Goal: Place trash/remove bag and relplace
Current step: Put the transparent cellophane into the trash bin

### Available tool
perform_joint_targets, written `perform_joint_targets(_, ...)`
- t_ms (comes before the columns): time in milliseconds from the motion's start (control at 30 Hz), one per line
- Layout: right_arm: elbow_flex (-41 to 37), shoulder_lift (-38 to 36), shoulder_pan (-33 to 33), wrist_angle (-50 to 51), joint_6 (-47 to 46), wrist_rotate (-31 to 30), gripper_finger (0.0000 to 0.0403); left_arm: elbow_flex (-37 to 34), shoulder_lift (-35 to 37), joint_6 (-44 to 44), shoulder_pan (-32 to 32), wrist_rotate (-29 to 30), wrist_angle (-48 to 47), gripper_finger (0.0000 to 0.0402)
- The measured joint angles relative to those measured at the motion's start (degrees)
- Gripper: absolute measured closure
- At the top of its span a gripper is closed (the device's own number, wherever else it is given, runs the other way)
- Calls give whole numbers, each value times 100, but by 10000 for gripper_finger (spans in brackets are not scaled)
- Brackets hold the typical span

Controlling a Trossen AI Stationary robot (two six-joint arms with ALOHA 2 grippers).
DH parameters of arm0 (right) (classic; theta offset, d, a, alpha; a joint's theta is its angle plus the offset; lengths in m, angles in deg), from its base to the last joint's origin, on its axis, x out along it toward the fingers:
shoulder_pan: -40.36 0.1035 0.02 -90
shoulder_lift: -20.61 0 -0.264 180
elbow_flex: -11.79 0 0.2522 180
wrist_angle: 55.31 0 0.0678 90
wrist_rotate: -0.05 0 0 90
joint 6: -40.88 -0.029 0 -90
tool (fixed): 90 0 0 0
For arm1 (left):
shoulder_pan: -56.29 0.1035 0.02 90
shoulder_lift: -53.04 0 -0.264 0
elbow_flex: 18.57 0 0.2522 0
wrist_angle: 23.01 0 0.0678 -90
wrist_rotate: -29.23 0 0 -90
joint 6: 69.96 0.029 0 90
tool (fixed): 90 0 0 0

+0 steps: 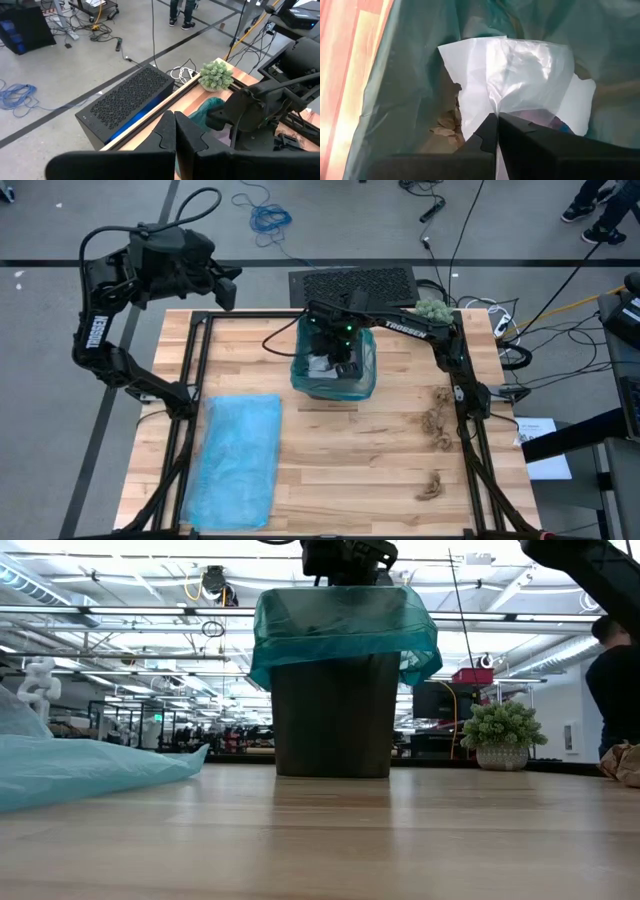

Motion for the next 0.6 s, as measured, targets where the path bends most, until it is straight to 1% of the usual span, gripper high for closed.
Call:
perform_joint_targets(400, 0, -2, 0, -18, 177, -11, 403, 2, 0, 26, 2, -2, 2, 402)
perform_joint_targets(600, 0, -2, 0, -212, 635, -12, 403, 0, 0, 28, 2, -2, 0, 402)
